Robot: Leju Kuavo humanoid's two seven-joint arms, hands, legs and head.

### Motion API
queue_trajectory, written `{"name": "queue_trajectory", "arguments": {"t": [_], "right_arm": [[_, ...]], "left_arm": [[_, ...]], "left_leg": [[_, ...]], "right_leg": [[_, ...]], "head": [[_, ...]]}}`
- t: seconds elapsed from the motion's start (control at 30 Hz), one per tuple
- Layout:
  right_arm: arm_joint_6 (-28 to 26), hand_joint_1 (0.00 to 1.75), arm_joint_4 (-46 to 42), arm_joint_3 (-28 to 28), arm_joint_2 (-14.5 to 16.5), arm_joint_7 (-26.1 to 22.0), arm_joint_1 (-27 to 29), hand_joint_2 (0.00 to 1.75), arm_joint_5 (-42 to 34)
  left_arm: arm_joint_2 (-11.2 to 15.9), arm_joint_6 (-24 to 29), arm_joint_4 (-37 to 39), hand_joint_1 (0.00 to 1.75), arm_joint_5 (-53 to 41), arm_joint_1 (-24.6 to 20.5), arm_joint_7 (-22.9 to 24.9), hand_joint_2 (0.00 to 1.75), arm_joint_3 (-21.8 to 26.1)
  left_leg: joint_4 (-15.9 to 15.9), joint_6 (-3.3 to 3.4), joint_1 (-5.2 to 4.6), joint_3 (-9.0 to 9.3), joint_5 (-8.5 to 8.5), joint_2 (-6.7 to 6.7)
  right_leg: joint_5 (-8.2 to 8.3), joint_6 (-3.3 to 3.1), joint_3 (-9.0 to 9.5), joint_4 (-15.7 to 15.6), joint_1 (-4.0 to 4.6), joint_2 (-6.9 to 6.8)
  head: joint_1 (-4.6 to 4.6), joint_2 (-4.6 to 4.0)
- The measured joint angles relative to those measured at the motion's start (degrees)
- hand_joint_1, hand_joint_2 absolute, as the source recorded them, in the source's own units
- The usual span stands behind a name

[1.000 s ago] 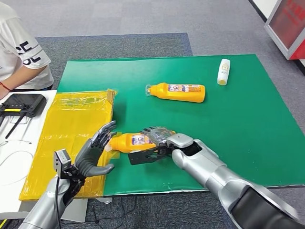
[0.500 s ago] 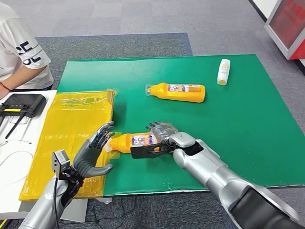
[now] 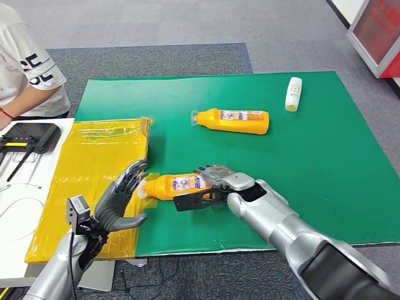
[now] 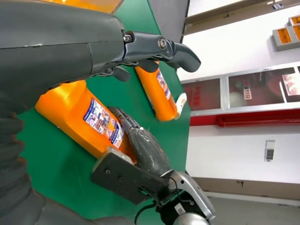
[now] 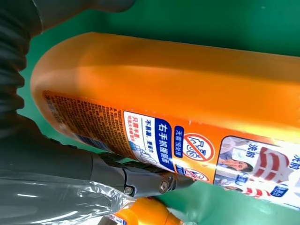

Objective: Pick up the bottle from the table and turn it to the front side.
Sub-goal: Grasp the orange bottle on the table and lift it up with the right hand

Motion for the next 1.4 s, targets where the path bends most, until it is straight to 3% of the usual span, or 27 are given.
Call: {"name": "queue_trajectory", "arguments": {"t": [0.03, 0.13, 0.17, 0.5, 0.73, 1.13, 1.4], "right_arm": [[0.16, 0.35, 0.21, 0.01, 0.05, -0.03, -0.15, 1.75, 0.0], [0.32, 1.52, 0.7, 0.03, 0.2, -0.14, -0.44, 1.75, -0.01], [0.33, 1.72, 0.83, 0.03, 0.22, -0.21, -0.53, 1.75, -0.02], [-1.15, 1.75, 1.25, -0.11, 0.19, -0.71, -0.82, 1.75, -2.12], [-0.69, 1.75, 1.11, -2.97, -1.01, -4.27, 0.17, 1.75, -9.27], [3.3, 1.75, -3.97, -18.95, -10.63, -20.38, 10.3, 1.75, -35.67], [6.29, 1.75, -9.99, -27.51, -14.82, -22.85, 17.51, 1.75, -41.74]], "left_arm": [[0.02, -0.08, 0.0, 0.0, 0.0, -0.01, 0.0, 1.75, 0.1], [0.03, -0.25, 0.0, 0.0, 0.0, -0.02, -0.01, 1.75, 0.3], [0.03, -0.27, 0.0, 0.0, 0.01, -0.02, -0.03, 1.75, 0.33], [0.05, -0.44, -0.09, 0.0, 0.07, -0.01, -0.14, 1.75, 0.42], [0.05, -0.6, -0.16, 0.0, 0.04, -0.05, -0.49, 1.75, 0.42], [0.83, -0.57, -0.15, 0.0, 0.07, 0.35, -2.71, 1.75, 0.28], [1.44, -0.39, -0.15, 0.0, 0.07, 1.03, -3.21, 1.75, 0.28]], "left_leg": [[0.0, 0.0, 0.0, 0.0, 0.0, 0.0], [0.0, 0.0, 0.0, 0.0, 0.0, 0.0], [0.0, 0.0, 0.0, 0.0, 0.0, 0.0], [0.0, 0.0, 0.0, 0.01, 0.0, 0.0], [0.0, 0.0, 0.0, 0.04, 0.0, 0.0], [0.02, 0.06, -0.01, 0.03, -0.05, -0.06], [0.01, 0.06, -0.01, 0.02, -0.06, -0.05]], "right_leg": [[0.0, 0.0, 0.0, 0.0, 0.0, 0.0], [0.0, 0.0, 0.0, 0.0, 0.0, 0.0], [0.0, 0.0, 0.0, 0.0, 0.0, 0.0], [0.0, 0.0, -0.01, 0.0, 0.0, 0.0], [0.0, 0.0, -0.01, -0.02, 0.0, 0.0], [-0.01, 0.03, 0.09, -0.09, -0.01, -0.12], [-0.01, 0.03, 0.08, -0.08, -0.01, -0.11]], "head": [[0.01, 0.0], [0.01, 0.0], [0.01, 0.0], [0.01, 0.0], [0.01, 0.0], [0.01, 0.0], [0.01, 0.0]]}}
